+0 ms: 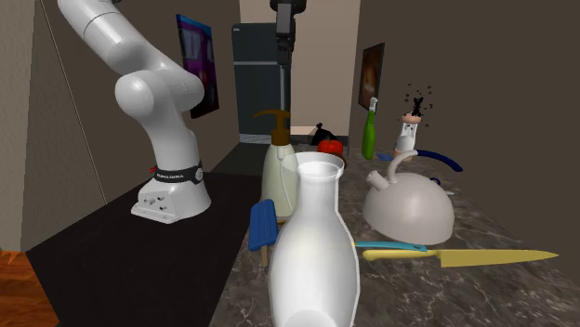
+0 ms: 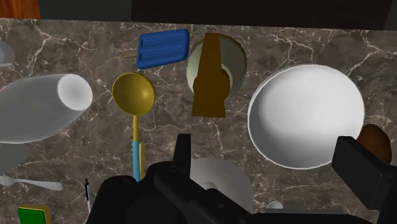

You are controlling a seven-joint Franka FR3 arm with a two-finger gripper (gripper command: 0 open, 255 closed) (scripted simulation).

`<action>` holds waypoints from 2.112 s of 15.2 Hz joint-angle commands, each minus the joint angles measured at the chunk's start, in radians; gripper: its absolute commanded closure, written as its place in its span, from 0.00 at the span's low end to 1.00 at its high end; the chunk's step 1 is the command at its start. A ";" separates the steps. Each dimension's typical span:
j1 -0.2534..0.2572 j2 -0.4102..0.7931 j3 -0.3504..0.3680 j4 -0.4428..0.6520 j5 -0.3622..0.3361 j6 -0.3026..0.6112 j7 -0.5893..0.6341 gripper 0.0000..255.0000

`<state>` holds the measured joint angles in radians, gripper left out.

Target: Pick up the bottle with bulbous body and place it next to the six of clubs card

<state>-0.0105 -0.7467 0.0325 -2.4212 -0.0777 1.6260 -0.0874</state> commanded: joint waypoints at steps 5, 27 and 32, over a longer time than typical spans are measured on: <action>-0.036 0.052 -0.089 0.004 -0.051 0.058 -0.095 0.00; -0.141 0.670 -0.529 0.386 -0.004 0.320 -0.657 0.00; -0.156 0.745 -0.550 0.408 0.038 0.364 -0.710 0.00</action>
<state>-0.1653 -0.0073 -0.5156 -2.0042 -0.0433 1.9747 -0.7929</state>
